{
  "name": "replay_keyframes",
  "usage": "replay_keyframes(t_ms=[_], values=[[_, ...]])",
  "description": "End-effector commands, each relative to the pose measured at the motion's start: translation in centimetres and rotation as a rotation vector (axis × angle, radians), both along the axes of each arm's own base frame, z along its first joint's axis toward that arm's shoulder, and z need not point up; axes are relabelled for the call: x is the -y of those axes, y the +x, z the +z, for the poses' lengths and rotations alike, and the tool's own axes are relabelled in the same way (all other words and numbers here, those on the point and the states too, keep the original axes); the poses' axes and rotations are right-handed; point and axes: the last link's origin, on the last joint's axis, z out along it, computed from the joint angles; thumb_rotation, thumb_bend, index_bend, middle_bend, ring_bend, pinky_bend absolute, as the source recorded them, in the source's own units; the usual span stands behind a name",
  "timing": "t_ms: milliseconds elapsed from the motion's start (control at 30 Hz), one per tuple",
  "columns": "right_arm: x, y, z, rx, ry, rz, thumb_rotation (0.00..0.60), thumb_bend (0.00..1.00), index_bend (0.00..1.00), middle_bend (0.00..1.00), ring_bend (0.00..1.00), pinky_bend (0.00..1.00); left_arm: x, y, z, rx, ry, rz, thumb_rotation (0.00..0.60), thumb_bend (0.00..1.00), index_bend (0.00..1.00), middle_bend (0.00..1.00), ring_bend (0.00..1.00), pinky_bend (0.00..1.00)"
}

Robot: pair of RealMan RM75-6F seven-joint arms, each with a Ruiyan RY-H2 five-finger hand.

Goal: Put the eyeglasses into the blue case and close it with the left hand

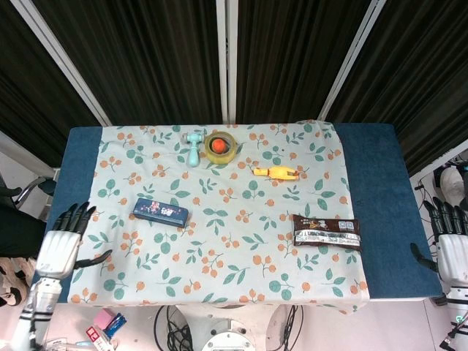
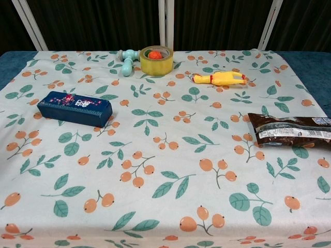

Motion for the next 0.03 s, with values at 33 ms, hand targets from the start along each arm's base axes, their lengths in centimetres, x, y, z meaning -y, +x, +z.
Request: replay_keyframes(t_ms=[33], values=[[-0.02,0.10,-0.25,-0.005,0.001,0.004,0.600,0.18,0.00,0.00,0.00,0.00,1.46,-1.80,1.61,-0.045,0.041,0.016,0.086,0.09,0.03,0.00,0.00,0.15]])
